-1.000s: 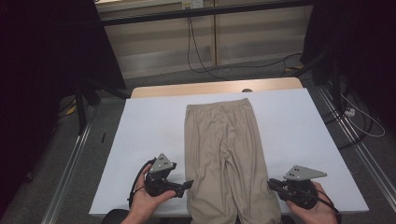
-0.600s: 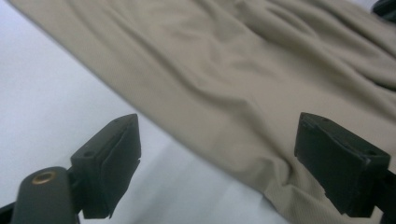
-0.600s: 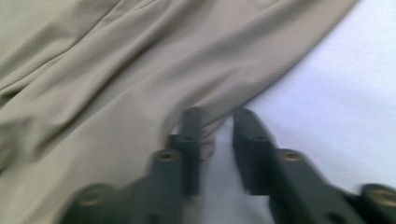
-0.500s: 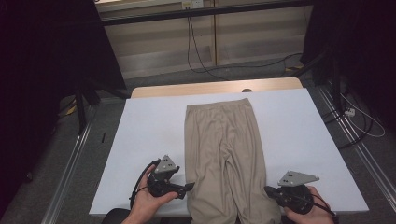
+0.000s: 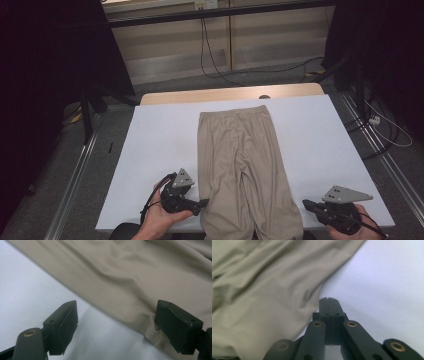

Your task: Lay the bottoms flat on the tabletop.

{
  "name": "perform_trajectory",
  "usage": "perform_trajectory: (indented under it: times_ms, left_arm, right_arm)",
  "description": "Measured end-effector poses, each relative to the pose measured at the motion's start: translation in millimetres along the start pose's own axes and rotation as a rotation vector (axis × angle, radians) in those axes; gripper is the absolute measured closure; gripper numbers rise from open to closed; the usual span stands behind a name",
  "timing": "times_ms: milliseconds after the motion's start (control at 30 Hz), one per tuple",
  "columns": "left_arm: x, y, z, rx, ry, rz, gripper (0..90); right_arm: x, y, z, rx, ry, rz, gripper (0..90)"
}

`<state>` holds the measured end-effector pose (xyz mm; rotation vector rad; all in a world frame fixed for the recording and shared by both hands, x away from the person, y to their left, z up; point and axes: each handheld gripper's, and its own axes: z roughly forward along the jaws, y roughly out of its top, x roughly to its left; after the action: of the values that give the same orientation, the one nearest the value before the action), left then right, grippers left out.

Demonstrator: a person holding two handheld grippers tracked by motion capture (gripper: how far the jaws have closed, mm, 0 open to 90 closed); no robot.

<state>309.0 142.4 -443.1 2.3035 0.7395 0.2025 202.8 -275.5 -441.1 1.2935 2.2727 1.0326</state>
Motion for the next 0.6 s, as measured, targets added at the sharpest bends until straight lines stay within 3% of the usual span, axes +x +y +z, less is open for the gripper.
perform_trajectory:
  times_ms: [67, 167, 233, 367, 433, 500, 600]
  left_arm:
    - [-0.4, -0.1, 0.7, 0.019, -0.003, -0.001, 19.4]
    - [-2.8, -1.2, 0.9, 0.053, -0.037, -0.017, 36.1]
    - [-4.5, -1.2, -0.3, 0.060, -0.019, -0.012, 42.9]
    - [-4.8, -2.5, -2.9, 0.061, -0.036, -0.025, 58.0]
    - [-7.2, -2.6, -3.3, 0.064, -0.039, -0.012, 60.9]
    - [-9.6, -2.6, -3.0, 0.069, -0.078, -0.025, 78.6]
    - [-11.7, -2.1, -4.7, 0.080, -0.076, -0.026, 89.4]
  right_arm:
    - [1.4, 2.7, 4.1, -0.016, 0.014, -0.006, 89.5]
    - [1.7, 9.3, 12.8, -0.026, 0.035, 0.008, 79.1]
    - [1.0, 15.8, 19.1, -0.025, 0.034, 0.013, 77.7]
    - [1.3, 27.6, 34.2, -0.012, 0.054, 0.004, 73.6]
    - [1.2, 28.6, 41.0, -0.002, 0.031, -0.001, 69.3]
    - [-0.4, 26.3, 44.1, 0.015, 0.019, 0.005, 68.0]
    - [-0.5, 21.7, 40.4, 0.019, 0.002, 0.013, 65.2]
